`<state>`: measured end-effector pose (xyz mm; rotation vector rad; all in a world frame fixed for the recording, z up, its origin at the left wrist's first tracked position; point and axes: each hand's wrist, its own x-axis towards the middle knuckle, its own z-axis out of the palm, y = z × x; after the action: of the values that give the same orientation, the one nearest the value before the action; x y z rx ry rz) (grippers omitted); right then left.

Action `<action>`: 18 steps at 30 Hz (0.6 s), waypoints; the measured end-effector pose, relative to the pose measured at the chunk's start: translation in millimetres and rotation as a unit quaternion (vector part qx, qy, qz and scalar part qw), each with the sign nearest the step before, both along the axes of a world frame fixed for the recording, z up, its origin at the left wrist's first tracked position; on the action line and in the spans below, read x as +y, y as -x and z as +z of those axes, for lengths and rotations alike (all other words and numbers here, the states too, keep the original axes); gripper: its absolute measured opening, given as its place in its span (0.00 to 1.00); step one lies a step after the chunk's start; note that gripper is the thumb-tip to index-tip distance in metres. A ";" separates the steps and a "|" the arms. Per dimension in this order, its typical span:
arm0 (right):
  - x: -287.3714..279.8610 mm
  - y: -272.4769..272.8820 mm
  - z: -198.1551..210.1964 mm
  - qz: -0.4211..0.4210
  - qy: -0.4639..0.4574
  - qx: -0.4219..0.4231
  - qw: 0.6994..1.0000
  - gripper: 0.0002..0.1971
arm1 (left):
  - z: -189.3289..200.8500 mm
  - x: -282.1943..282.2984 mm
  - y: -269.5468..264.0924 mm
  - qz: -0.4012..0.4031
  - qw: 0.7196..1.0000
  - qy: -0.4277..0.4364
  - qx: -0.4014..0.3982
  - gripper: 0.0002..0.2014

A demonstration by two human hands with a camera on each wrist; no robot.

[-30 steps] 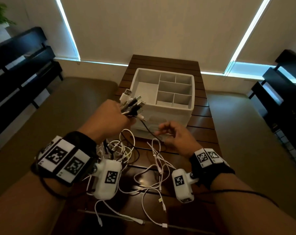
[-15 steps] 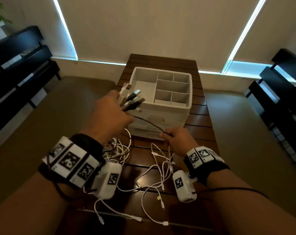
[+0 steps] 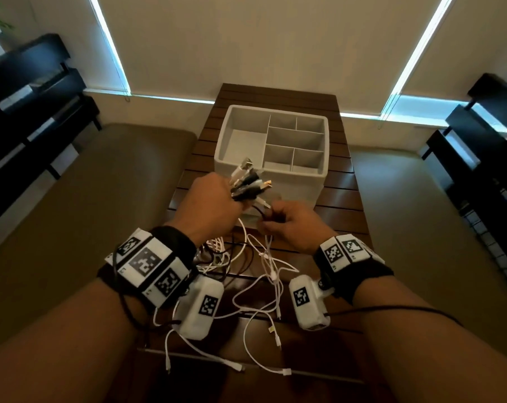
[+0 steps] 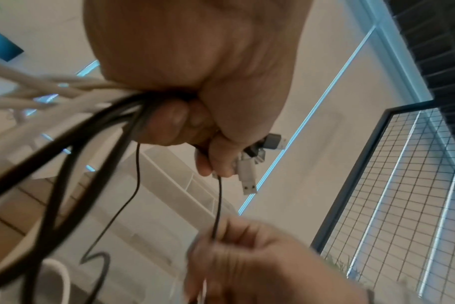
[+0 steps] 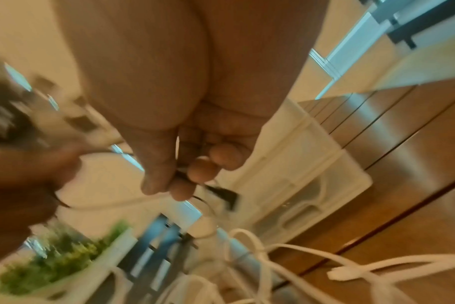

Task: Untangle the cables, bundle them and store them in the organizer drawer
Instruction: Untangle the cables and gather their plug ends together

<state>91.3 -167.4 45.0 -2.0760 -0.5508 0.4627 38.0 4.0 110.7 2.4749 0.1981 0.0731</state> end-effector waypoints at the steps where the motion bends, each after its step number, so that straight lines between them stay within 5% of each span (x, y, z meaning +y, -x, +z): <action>1: -1.7 1.0 -3.6 -0.001 0.026 0.004 1.000 0.06 | 1.2 2.0 -0.4 0.002 1.000 -0.004 0.000 0.10; 10: -26.9 1.0 -28.7 -0.096 0.143 -0.015 0.985 0.09 | 22.0 21.5 1.4 0.016 0.999 -0.003 0.031 0.12; 14: -24.4 13.5 -12.5 -0.072 -0.037 0.076 0.994 0.24 | 29.3 30.2 4.9 0.017 0.999 0.016 0.038 0.11; 18: -21.0 13.4 -5.7 -0.048 -0.101 0.143 0.983 0.17 | 30.9 41.3 13.7 -0.173 0.967 -0.016 0.188 0.04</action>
<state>78.0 -188.4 39.3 -1.7932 -0.3122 0.6112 24.2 45.4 141.7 2.4968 -0.0791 -0.5461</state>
